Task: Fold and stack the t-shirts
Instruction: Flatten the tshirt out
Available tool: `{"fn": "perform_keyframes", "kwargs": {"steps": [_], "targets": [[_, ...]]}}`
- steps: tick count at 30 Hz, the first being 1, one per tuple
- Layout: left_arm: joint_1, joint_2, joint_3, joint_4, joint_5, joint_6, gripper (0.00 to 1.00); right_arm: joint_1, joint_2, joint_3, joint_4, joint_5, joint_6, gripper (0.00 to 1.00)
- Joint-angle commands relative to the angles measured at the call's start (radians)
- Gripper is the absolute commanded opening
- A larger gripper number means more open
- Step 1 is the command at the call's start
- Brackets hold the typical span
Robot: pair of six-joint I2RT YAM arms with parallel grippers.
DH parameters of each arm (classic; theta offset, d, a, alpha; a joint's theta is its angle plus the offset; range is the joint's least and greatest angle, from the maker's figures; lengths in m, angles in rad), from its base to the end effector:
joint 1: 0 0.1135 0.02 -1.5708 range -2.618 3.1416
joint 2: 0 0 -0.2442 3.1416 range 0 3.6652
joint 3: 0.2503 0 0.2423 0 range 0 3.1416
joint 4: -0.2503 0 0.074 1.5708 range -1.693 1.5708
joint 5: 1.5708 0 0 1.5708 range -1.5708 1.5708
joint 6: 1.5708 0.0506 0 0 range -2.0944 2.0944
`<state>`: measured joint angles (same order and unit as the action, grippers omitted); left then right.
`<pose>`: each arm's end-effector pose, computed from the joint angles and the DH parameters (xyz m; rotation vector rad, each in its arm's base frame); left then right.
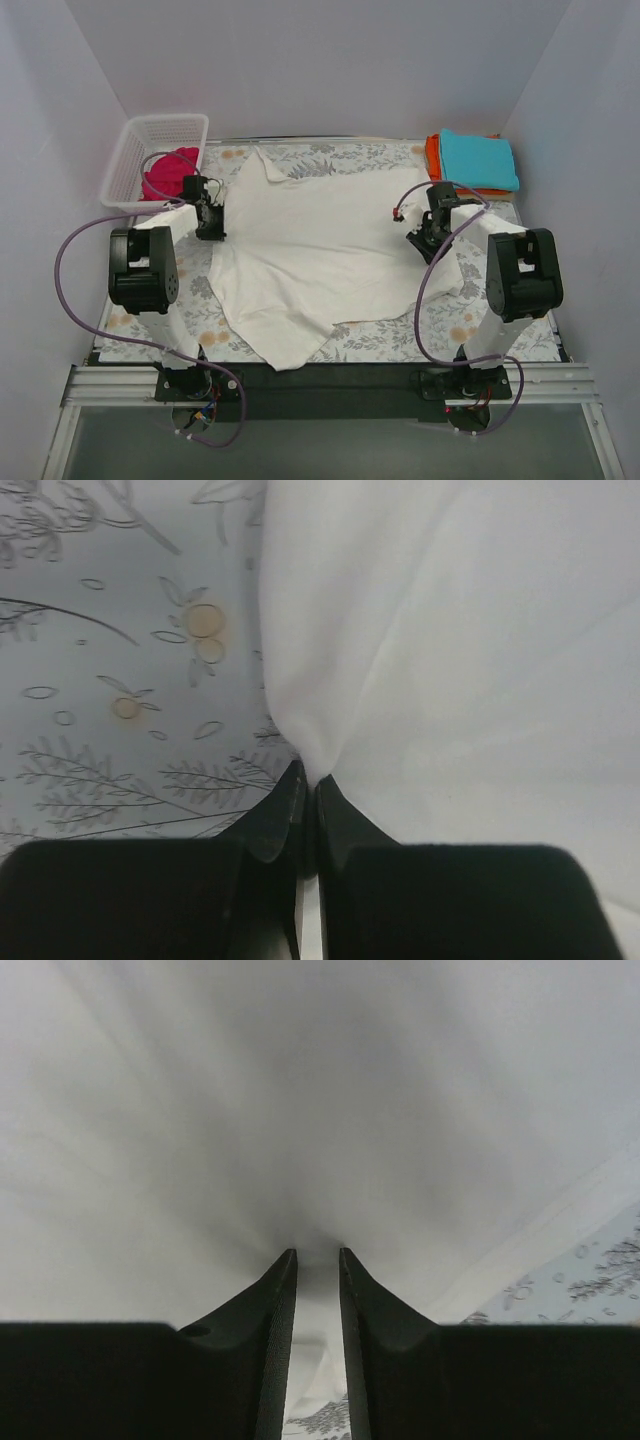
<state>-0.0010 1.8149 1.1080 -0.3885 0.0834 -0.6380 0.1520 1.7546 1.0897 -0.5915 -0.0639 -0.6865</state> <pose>0.3534 -0.0046 0.1330 -0.8192 2.5718 -0.3123 0.3207 0.0524 0.1376 -1.1616 2.5714 -0.0311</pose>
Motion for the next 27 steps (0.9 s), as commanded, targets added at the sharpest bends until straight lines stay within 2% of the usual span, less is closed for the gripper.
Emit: {"fn": "perform_keyframes", "kwargs": {"steps": [1,6,12,17,19,20,22,25,27], "targets": [[0.076,0.006,0.068,-0.016,-0.069,0.086,0.0,0.064,-0.041,-0.099,-0.16,-0.076,-0.028,0.27],[0.076,-0.005,0.11,-0.039,-0.05,0.15,0.0,0.097,-0.099,-0.148,-0.257,-0.14,-0.051,0.3],[0.015,-0.037,0.105,-0.046,-0.024,0.158,0.07,0.074,-0.127,-0.11,-0.26,-0.102,-0.054,0.35],[-0.146,-0.063,0.032,-0.027,-0.071,0.211,0.01,-0.034,-0.005,-0.034,-0.225,-0.005,-0.059,0.31],[-0.232,-0.069,0.01,-0.006,-0.149,0.241,0.02,-0.083,0.031,0.021,-0.234,-0.013,-0.058,0.3],[-0.26,-0.068,0.003,-0.001,-0.169,0.25,0.04,-0.091,0.032,0.039,-0.243,-0.019,-0.058,0.3],[-0.31,-0.037,-0.004,0.005,-0.217,0.265,0.15,-0.092,0.028,0.078,-0.258,-0.048,-0.056,0.31],[-0.32,-0.043,-0.004,-0.007,-0.199,0.273,0.37,-0.092,0.026,0.148,-0.31,-0.095,-0.047,0.31],[-0.311,-0.087,-0.01,0.003,-0.163,0.273,0.43,-0.092,0.019,0.182,-0.335,-0.112,-0.039,0.32]]}}
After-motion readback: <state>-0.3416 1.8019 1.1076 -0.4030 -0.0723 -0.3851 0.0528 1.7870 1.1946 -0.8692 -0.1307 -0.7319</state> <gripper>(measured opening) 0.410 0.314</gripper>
